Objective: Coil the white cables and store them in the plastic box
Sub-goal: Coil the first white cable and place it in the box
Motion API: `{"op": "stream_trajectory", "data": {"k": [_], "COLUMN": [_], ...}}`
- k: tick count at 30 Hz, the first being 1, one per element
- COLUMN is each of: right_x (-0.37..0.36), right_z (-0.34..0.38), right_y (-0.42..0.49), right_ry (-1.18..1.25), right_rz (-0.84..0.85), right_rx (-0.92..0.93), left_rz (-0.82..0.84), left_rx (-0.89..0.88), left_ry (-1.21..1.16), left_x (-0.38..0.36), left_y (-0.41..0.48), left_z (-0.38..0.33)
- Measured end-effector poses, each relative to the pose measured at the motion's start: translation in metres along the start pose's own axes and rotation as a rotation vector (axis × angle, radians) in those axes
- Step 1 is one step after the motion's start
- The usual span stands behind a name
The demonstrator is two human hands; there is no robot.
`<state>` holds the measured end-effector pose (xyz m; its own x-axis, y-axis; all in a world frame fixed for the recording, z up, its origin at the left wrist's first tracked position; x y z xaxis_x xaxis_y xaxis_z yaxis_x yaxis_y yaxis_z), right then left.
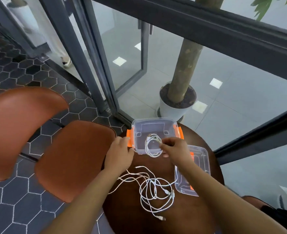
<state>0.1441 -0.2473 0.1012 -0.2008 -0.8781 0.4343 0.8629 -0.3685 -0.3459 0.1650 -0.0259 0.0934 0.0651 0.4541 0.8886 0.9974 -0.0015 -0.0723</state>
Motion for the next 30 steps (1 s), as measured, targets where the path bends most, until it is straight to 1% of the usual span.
{"op": "stream_trajectory", "data": {"k": [3,6,8,10,15,17,18,21,24,27,30], "right_x": [-0.014,-0.027,-0.032,-0.036,-0.049,-0.052,-0.054,-0.059,-0.067,-0.078,-0.091], "right_z": [-0.002,-0.008,-0.011,-0.013,-0.025,-0.031,-0.034,-0.041,-0.047,-0.051,-0.053], "right_y": [0.026,0.049,0.061,0.072,0.100,0.108,0.110,0.116,0.122,0.132,0.144], "right_ry": [-0.030,-0.066,-0.093,-0.125,-0.244,-0.261,-0.263,-0.256,-0.324,-0.442,-0.524], "right_rz": [-0.031,-0.058,-0.081,-0.085,-0.048,-0.047,-0.044,-0.037,-0.019,0.025,0.076], "right_rx": [-0.019,-0.044,-0.059,-0.070,-0.080,-0.097,-0.106,-0.107,-0.081,-0.049,0.002], "left_rz": [-0.033,-0.065,-0.078,-0.057,0.003,0.000,-0.024,-0.159,-0.268,-0.242,-0.102], "left_rx": [-0.162,-0.282,-0.327,-0.366,-0.421,-0.404,-0.366,-0.185,-0.081,-0.031,-0.025], "left_ry": [0.108,0.201,0.262,0.317,0.366,0.354,0.320,0.143,0.035,0.107,0.225], "left_x": [-0.013,-0.031,-0.043,-0.056,-0.083,-0.088,-0.088,-0.082,-0.086,-0.103,-0.128], "left_y": [0.025,0.042,0.049,0.055,0.065,0.068,0.069,0.067,0.061,0.061,0.064], "left_z": [-0.001,-0.001,0.001,0.003,0.006,0.006,0.008,0.023,0.053,0.092,0.121]}}
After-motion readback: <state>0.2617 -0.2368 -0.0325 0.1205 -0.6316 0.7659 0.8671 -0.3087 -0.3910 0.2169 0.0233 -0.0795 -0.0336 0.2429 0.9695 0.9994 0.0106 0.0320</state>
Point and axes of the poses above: each hand's wrist, its own y-axis towards the middle knuckle, its own x-axis out of the back of the hand, z = x × y, the point moved 5 cm from there along y, towards the middle knuckle, and after that the axes turned 9 degrees about -z, right-handed, at the moved point
